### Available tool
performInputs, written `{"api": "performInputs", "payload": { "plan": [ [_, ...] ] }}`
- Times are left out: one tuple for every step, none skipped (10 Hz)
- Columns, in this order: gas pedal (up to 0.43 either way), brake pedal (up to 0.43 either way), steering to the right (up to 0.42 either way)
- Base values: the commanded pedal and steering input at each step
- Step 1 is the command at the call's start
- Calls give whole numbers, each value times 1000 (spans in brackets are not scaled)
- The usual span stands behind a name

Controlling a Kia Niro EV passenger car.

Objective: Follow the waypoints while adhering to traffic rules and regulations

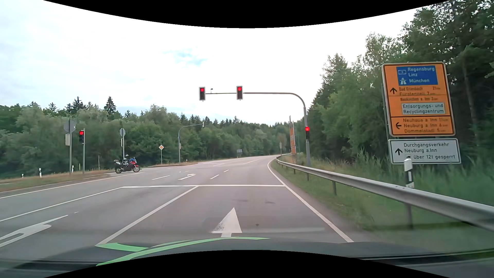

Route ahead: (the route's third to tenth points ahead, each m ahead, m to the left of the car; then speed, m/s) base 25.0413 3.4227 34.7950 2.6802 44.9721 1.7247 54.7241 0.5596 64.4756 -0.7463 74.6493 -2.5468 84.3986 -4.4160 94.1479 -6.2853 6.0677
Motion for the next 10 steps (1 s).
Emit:
{"api": "performInputs", "payload": {
  "plan": [
    [0,274,2],
    [0,274,2],
    [0,274,2],
    [0,274,2],
    [0,274,2],
    [0,280,2],
    [0,280,3],
    [0,280,2],
    [0,274,2],
    [0,274,3]
  ]
}}
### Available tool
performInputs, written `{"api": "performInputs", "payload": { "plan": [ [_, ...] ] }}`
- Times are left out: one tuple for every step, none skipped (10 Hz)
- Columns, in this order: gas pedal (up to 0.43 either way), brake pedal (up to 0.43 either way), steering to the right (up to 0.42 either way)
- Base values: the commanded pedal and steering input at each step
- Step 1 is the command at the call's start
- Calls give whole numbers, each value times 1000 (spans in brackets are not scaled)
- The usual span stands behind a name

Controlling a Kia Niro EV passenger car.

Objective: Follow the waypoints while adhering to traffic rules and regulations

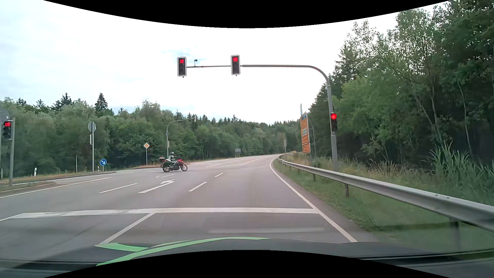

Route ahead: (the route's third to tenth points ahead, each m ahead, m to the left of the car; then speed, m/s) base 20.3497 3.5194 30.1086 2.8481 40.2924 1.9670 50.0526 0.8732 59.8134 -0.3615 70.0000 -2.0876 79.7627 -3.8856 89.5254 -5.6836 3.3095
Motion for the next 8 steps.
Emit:
{"api": "performInputs", "payload": {
  "plan": [
    [0,274,2],
    [0,274,2],
    [0,274,3],
    [0,274,2],
    [0,274,2],
    [0,268,3],
    [0,268,3],
    [0,262,3]
  ]
}}
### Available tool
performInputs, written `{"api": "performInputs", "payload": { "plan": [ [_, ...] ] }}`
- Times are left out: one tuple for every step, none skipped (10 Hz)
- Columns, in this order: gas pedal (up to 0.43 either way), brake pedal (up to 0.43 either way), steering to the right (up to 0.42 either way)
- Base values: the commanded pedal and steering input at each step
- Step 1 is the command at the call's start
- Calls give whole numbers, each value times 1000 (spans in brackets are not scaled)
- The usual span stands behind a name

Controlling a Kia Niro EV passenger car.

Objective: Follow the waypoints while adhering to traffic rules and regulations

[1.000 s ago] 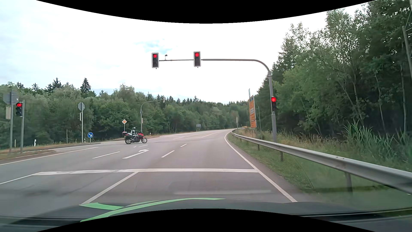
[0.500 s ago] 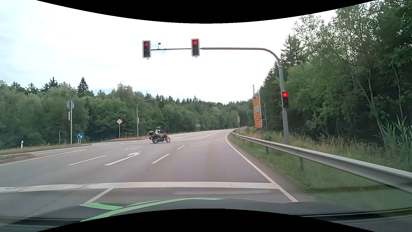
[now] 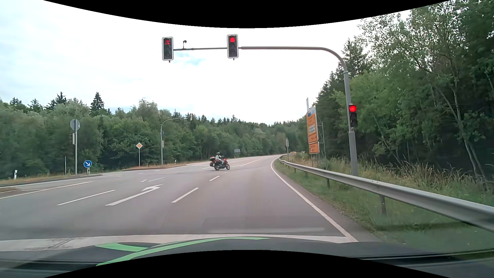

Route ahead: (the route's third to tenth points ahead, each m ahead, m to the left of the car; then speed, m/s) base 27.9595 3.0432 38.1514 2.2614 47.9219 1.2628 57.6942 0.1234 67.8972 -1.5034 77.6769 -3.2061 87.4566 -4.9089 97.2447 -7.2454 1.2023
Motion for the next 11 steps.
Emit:
{"api": "performInputs", "payload": {
  "plan": [
    [0,262,3],
    [0,262,2],
    [0,256,2],
    [0,250,3],
    [0,244,2],
    [0,244,3],
    [0,244,3],
    [0,244,3],
    [0,232,3],
    [0,232,3],
    [0,238,3]
  ]
}}
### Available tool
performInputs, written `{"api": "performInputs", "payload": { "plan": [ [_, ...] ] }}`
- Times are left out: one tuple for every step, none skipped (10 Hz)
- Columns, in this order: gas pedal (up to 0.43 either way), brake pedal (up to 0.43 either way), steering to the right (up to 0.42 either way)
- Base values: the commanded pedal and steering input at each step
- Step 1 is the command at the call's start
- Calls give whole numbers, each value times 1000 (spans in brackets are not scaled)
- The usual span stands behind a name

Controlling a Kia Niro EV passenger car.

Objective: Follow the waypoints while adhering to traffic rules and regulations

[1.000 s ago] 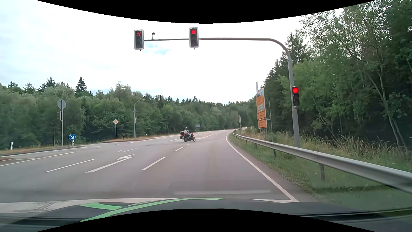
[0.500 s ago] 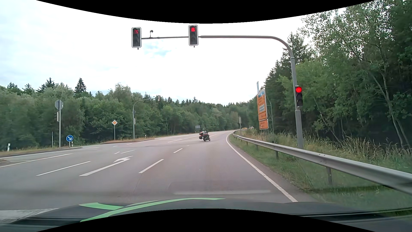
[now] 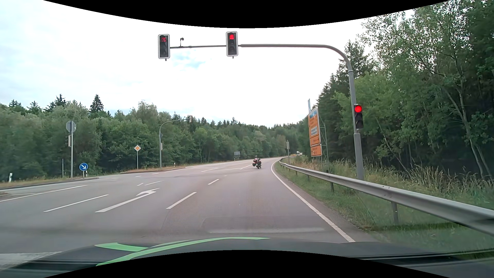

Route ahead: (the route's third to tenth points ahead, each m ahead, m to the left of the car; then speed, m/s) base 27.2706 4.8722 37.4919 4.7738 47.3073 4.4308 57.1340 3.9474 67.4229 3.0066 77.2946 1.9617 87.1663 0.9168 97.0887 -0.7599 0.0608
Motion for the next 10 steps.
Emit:
{"api": "performInputs", "payload": {
  "plan": [
    [0,256,3],
    [0,256,3],
    [0,262,3],
    [0,262,3],
    [0,268,3],
    [0,268,3],
    [0,268,3],
    [0,268,3],
    [0,268,3],
    [0,268,3]
  ]
}}
